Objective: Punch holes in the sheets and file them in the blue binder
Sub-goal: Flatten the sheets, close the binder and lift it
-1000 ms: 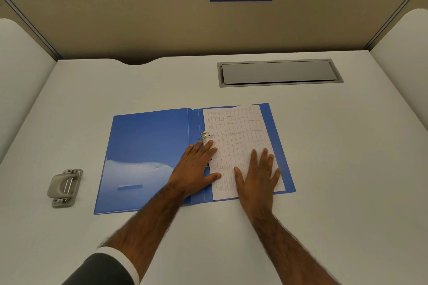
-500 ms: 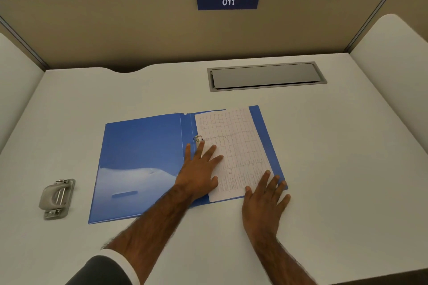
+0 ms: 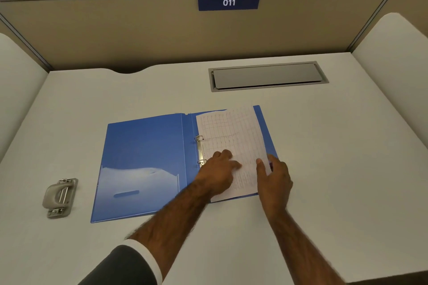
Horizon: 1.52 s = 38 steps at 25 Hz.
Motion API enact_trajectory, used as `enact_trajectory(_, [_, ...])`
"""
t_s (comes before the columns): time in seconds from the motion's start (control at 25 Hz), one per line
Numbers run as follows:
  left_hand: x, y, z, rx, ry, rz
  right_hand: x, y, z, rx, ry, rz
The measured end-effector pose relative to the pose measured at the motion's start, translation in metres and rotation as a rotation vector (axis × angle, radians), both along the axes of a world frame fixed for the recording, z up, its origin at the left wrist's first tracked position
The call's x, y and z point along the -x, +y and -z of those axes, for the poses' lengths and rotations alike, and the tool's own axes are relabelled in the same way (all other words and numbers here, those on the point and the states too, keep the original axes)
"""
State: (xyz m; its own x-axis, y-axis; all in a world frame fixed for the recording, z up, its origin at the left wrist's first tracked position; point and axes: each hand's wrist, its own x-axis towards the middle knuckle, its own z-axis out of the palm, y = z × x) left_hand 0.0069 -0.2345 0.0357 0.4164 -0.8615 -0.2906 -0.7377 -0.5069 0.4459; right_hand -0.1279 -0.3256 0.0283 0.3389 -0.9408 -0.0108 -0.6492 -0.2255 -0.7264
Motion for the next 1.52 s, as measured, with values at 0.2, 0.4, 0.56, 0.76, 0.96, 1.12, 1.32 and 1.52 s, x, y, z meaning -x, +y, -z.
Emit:
enact_trajectory(0.2, [0.002, -0.043, -0.023, 0.165, 0.453, -0.526, -0.008, 0.0, -0.009, 0.177, 0.006, -0.272])
enact_trajectory(0.4, [-0.009, -0.06, -0.035, 0.239, 0.594, -0.677, -0.01, 0.004, -0.005, 0.127, -0.017, -0.309])
enact_trajectory(0.56, [-0.015, -0.068, -0.029, 0.121, 0.552, -0.714, -0.01, 0.002, -0.006, 0.072, -0.029, -0.296])
enact_trajectory(0.76, [-0.012, -0.061, -0.03, 0.2, 0.608, -0.78, -0.009, -0.002, -0.007, -0.021, -0.012, -0.24])
enact_trajectory(0.96, [-0.015, -0.038, -0.04, 0.365, 0.827, -0.829, -0.013, -0.011, -0.017, -0.181, -0.079, -0.153])
enact_trajectory(1.12, [-0.042, 0.01, -0.046, 0.414, 0.721, -0.894, -0.014, -0.029, -0.024, -0.35, -0.145, -0.031])
enact_trajectory(1.32, [-0.095, 0.102, -0.036, 0.348, 0.52, -1.037, -0.006, -0.05, -0.024, -0.428, -0.122, 0.015])
enact_trajectory(1.52, [-0.119, 0.163, -0.021, 0.265, 0.51, -1.134, -0.007, -0.056, -0.015, -0.373, -0.043, 0.023])
